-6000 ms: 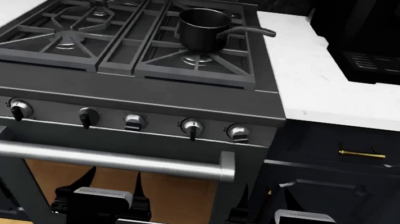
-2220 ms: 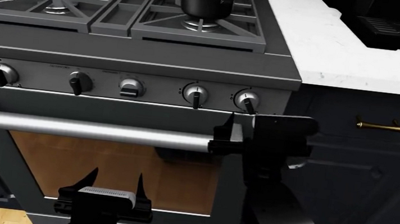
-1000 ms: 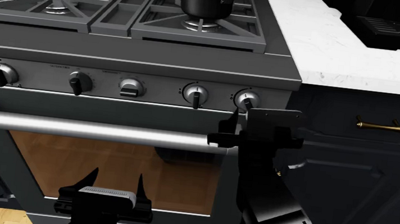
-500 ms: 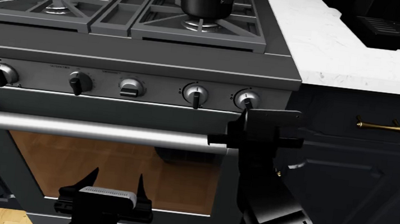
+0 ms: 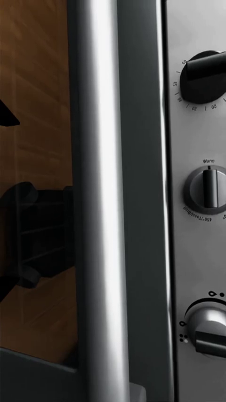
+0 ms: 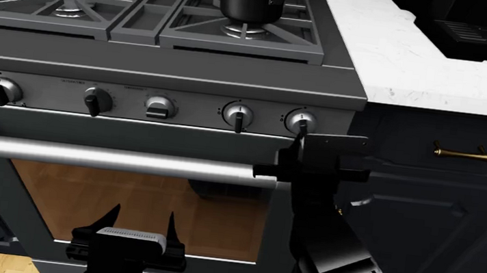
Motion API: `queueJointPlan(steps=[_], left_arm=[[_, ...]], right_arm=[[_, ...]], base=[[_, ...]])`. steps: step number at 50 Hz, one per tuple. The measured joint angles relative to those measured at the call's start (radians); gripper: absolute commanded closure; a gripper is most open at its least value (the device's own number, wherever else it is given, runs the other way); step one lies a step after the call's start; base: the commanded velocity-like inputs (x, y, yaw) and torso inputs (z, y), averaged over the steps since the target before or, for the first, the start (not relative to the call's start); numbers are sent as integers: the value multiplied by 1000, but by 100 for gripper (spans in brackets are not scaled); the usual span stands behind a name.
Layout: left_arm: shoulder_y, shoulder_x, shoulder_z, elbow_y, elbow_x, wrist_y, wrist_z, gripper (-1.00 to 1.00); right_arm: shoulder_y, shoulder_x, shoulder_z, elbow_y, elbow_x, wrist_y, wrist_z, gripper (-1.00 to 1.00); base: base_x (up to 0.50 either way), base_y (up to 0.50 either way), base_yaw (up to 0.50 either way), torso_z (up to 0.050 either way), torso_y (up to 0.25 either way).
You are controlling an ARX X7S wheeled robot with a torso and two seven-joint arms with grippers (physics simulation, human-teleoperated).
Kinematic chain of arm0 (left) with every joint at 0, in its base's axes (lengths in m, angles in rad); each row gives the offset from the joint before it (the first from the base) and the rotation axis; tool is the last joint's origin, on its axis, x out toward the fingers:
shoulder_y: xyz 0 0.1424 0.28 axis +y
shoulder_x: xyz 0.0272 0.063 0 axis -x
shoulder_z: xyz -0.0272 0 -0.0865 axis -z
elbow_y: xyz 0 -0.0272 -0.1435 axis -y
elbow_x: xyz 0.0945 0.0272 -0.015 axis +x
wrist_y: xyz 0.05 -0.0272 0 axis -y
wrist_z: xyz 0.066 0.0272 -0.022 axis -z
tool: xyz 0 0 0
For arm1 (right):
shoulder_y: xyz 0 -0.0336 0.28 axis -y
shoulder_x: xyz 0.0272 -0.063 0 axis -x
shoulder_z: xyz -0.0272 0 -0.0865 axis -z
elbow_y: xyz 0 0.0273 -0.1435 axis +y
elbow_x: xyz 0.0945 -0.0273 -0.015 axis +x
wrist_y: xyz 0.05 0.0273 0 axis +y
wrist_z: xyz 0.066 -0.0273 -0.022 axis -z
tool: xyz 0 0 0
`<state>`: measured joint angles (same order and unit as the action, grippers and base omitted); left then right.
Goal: Turn off the front right burner of the stove.
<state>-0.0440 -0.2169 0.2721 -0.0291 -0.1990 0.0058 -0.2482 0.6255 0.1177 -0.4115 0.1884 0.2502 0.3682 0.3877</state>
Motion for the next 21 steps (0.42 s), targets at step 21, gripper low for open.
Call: queueJointPlan(steps=[21], left_arm=[[0,-7,9,3,-5,0,-9,-100]], right_arm=[[-7,0,24,-22,54,25,-14,100]], base=[[0,0,0,0,0]])
